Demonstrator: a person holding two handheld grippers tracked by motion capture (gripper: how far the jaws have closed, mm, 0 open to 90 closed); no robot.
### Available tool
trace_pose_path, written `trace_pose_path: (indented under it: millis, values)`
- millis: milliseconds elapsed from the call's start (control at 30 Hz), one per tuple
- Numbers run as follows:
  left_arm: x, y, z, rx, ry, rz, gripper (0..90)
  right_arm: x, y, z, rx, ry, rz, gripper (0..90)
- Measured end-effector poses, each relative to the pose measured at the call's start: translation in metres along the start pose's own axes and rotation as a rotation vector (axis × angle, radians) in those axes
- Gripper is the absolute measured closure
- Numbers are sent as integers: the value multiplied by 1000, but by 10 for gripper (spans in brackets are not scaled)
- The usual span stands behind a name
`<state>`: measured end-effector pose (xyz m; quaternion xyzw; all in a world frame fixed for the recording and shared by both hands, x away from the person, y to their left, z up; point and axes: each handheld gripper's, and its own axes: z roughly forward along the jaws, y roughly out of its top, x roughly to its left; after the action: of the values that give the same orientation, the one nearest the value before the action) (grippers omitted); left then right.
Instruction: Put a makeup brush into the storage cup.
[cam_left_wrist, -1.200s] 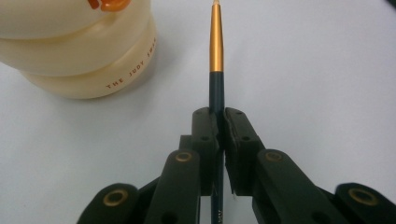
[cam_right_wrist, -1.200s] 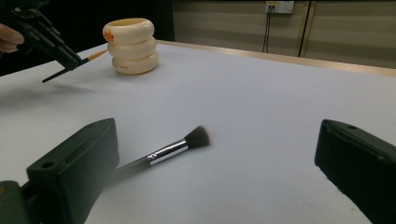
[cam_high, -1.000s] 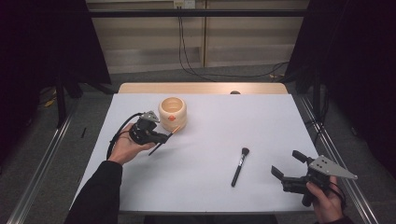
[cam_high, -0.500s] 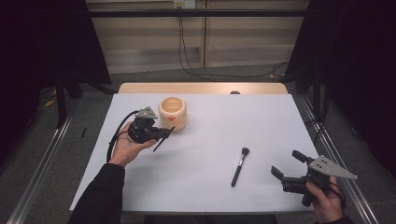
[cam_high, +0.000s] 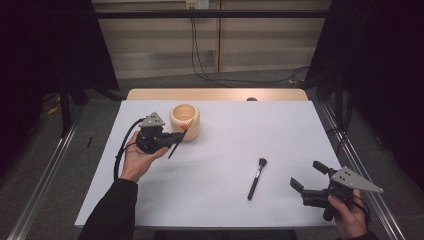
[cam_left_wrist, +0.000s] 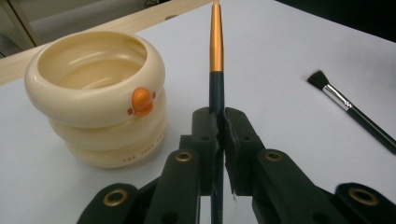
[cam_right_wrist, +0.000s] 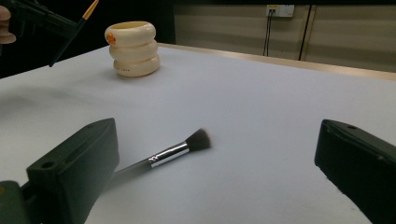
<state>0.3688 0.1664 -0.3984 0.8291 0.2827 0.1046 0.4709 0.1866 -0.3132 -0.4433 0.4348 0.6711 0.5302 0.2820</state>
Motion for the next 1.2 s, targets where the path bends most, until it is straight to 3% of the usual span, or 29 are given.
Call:
trace_pose_path:
  millis: [267, 333, 567, 700, 733, 900, 1200]
  values:
    - [0, 4, -5, -109, 46, -27, 835, 0, 0, 0, 0, -2, 8, 0]
    - [0, 4, -6, -111, 61, -25, 836, 0, 0, 0, 0, -1, 9, 0]
    - [-1, 7, -10, -190, 95, -7, 836, 0, 0, 0, -1, -1, 12, 0]
    - [-1, 7, -10, -203, 101, -2, 835, 0, 0, 0, -3, -3, 14, 0]
    - [-2, 8, -11, -198, 120, 5, 835, 0, 0, 0, -3, -3, 14, 0]
    - [1, 9, -13, -214, 109, -1, 836, -1, 0, 0, -1, -3, 12, 0]
    - [4, 19, -19, -249, 135, -11, 836, 0, 0, 0, -8, -5, 14, 0]
